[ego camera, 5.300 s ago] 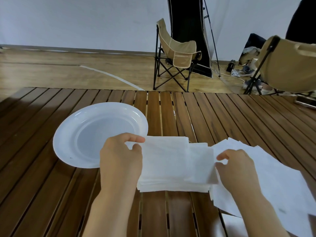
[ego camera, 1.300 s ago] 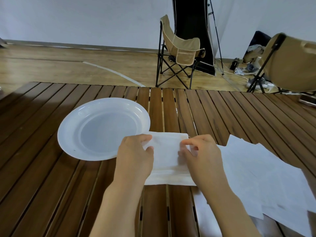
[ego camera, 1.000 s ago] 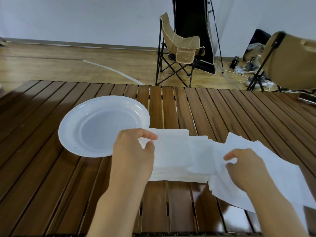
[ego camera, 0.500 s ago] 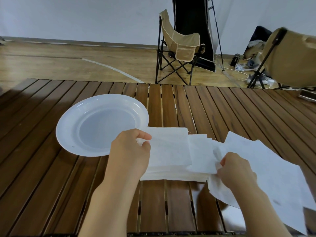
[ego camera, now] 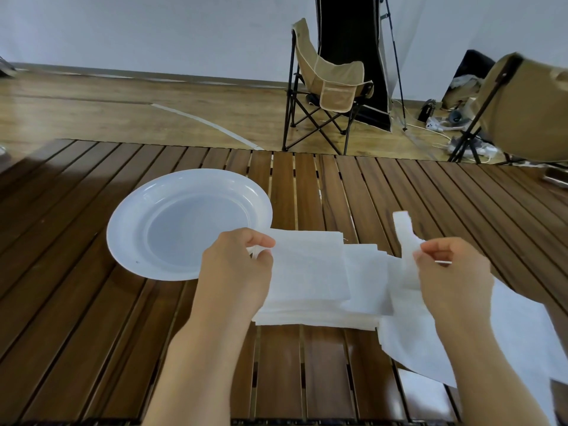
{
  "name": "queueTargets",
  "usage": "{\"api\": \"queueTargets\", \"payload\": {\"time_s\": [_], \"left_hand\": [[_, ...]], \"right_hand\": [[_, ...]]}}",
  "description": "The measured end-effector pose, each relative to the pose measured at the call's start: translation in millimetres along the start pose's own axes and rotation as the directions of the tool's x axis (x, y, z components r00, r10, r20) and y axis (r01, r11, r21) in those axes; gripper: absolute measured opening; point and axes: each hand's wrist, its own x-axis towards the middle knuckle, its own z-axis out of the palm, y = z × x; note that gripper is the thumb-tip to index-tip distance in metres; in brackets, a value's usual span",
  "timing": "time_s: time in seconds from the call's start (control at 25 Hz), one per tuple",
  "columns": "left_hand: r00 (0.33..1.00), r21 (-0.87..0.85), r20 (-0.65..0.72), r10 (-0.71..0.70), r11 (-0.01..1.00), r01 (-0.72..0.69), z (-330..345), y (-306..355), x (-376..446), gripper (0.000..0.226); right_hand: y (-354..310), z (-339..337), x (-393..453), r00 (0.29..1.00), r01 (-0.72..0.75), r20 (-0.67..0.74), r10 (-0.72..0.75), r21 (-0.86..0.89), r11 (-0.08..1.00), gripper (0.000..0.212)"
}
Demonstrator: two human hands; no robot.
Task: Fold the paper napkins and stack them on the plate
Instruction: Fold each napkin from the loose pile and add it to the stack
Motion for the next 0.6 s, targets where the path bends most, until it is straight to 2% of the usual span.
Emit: {"api": "queueTargets", "payload": {"time_s": [0.08, 0.2, 0.28, 0.36, 0.4, 0.48, 0.52, 0.6], "left_hand": [[1.000, -0.003, -0.006, 0.014, 1.000, -0.014, 0, 2, 0, 0.015], [0.996, -0.046, -0.046, 0.080, 0.996, -0.082, -1, 7, -2, 0.015], [0.995, -0.169, -0.040, 0.091, 0.981, -0.097, 1, 11, -1, 0.018], [0.996, -0.373, 0.080, 0.032, 0.928, 0.000, 4, 15, -1, 0.027], [0.984, -0.449, 0.179, -0.011, 0.889, 0.092, 5, 18, -1, 0.033], [0.933, -0.423, 0.344, -0.102, 0.871, 0.250, 8, 21, 0, 0.043], [0.920, -0.374, 0.370, -0.125, 0.887, 0.271, 11, 21, 0, 0.042], [0.932, -0.308, 0.334, -0.141, 0.918, 0.249, 13, 23, 0, 0.036]], "right_hand": [[-8, -4, 0, 0.996, 0.088, -0.022, -0.085, 0.131, 0.988, 0.007], [-18, -6, -5, 0.947, 0.316, 0.005, -0.322, 0.177, 0.932, 0.007], [-23, -4, -10, 0.868, 0.485, 0.036, -0.495, 0.151, 0.861, 0.005], [-28, -3, -15, 0.794, 0.587, 0.087, -0.602, 0.147, 0.796, 0.006], [-32, -2, -18, 0.761, 0.620, 0.121, -0.637, 0.151, 0.770, 0.007], [-38, -2, -24, 0.707, 0.652, 0.221, -0.672, 0.166, 0.740, 0.011], [-41, -2, -27, 0.682, 0.657, 0.286, -0.673, 0.163, 0.736, 0.014], [-45, -2, -32, 0.657, 0.633, 0.412, -0.631, 0.153, 0.759, 0.016]]}}
